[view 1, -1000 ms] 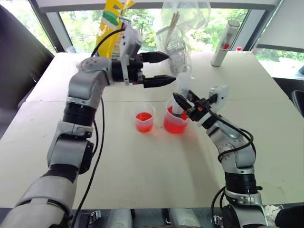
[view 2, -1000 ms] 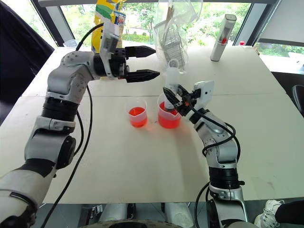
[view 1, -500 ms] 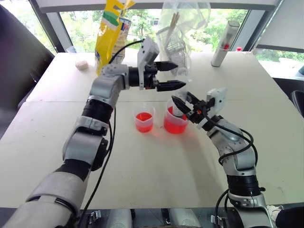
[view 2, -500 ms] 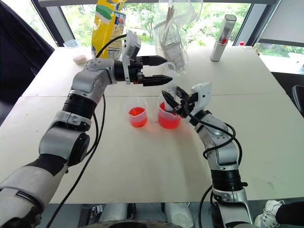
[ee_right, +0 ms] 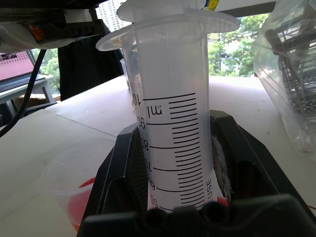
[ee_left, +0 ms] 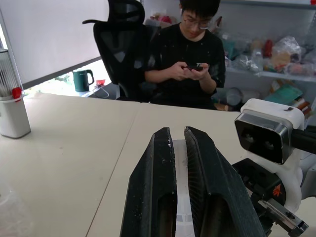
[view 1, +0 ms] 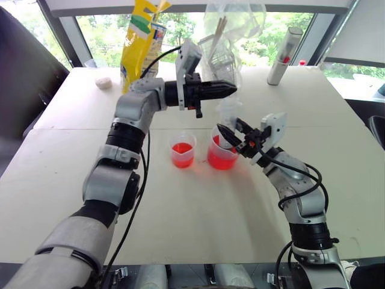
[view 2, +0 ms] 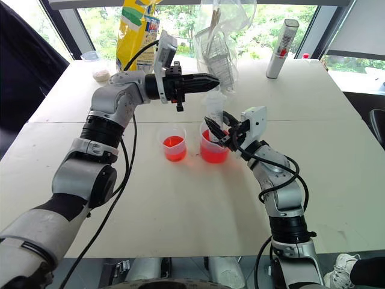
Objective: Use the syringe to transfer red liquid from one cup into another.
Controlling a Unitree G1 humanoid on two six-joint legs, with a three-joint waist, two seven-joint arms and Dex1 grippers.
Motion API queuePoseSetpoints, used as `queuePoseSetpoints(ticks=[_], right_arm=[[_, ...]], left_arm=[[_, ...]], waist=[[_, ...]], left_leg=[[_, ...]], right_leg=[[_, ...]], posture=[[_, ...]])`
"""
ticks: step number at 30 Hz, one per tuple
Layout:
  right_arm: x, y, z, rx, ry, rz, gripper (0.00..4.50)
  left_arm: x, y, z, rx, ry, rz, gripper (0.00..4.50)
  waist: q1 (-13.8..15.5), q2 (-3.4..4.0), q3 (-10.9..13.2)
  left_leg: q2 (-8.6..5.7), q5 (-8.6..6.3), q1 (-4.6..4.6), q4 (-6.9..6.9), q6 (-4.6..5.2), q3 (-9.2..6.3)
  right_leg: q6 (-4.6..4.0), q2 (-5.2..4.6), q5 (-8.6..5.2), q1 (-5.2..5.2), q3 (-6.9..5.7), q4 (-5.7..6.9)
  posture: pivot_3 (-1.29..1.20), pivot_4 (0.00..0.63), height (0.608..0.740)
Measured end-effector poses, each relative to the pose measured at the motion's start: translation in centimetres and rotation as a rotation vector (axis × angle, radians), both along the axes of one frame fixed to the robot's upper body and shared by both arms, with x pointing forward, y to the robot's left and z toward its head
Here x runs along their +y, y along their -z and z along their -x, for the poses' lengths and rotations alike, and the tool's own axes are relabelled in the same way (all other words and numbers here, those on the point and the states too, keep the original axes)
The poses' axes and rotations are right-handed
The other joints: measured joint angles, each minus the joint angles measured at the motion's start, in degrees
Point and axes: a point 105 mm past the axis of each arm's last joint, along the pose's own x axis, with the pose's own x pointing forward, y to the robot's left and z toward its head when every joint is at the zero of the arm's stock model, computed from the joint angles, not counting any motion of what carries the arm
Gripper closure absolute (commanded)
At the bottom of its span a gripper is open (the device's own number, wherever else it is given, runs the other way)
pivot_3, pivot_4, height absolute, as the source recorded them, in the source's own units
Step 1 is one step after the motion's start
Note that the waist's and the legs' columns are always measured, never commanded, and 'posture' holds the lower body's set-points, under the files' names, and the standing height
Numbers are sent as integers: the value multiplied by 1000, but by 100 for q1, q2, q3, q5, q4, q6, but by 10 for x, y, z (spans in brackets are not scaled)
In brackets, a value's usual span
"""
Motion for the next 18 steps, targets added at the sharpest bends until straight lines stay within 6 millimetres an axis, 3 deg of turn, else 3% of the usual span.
queuePoseSetpoints(ticks=[18], right_arm=[[-2,4,2,66,-35,33,3096]], left_arm=[[0,0,-4,12,-26,-1,4460]], waist=[[7,-1,0]], left_leg=[[0,0,4,0,0,-1]], right_leg=[[0,-1,0,7,-1,-2]], posture=[[0,150,739]])
